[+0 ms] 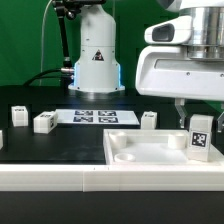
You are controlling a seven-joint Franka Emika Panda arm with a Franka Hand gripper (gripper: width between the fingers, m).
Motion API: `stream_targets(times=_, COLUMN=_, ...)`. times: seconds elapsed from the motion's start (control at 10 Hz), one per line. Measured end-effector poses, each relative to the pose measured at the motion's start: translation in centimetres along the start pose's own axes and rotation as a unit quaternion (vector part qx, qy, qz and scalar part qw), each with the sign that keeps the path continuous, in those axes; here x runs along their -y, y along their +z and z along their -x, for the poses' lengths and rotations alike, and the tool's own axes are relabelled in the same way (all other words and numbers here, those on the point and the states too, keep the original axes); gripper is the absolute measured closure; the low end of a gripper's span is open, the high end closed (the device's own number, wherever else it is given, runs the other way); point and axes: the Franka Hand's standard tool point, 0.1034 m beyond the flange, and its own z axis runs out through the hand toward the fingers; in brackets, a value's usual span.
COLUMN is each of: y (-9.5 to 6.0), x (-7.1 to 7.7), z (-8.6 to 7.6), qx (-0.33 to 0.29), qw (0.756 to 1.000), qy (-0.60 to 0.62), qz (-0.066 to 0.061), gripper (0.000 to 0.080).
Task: Assemble one leg
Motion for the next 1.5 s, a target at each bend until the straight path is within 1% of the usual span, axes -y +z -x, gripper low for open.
stream_targets(times=0.1, y=0.01, x=-0.03, z=0.02, qx=-0.002, qw=0.999, qy=0.039, qz=-0.001, gripper=0.0509)
stream_targets(times=0.3, y=0.03, x=-0.09, z=0.04, qx=-0.002, qw=0.987, qy=0.163, qz=-0.003, gripper=0.0509)
stream_targets(times=0.5, y=0.03, x=-0.14, z=0.02, qx=-0.003, qw=0.962, qy=0.274, qz=-0.001, gripper=0.0509)
stream_targets(times=0.8, y=0.03, x=-0.26, z=-0.14, qx=0.005, qw=0.940, qy=0.341, qz=-0.007, gripper=0.0509)
stream_targets(times=0.9, y=0.04, x=-0.20, z=-0.08, qx=0.005, qw=0.937, qy=0.348, qz=-0.007, gripper=0.0433)
stream_targets(times=1.0, y=0.04, x=-0.19, z=-0.07, qx=0.005, qw=0.941, qy=0.339, qz=-0.007, gripper=0.0433)
stream_targets(times=1.1, y=0.04, x=-0.18, z=-0.06, qx=0.005, qw=0.946, qy=0.323, qz=-0.008, gripper=0.0297)
stream_targets(times=1.2, y=0.05, x=-0.11, z=0.01, qx=0.005, qw=0.950, qy=0.311, qz=-0.008, gripper=0.0181)
stream_targets(times=1.3, y=0.05, x=-0.02, z=0.07, qx=0.005, qw=0.964, qy=0.267, qz=-0.008, gripper=0.0159)
stream_targets(times=1.5, y=0.05, x=-0.01, z=0.08, qx=0.004, qw=0.986, qy=0.166, qz=-0.009, gripper=0.0151)
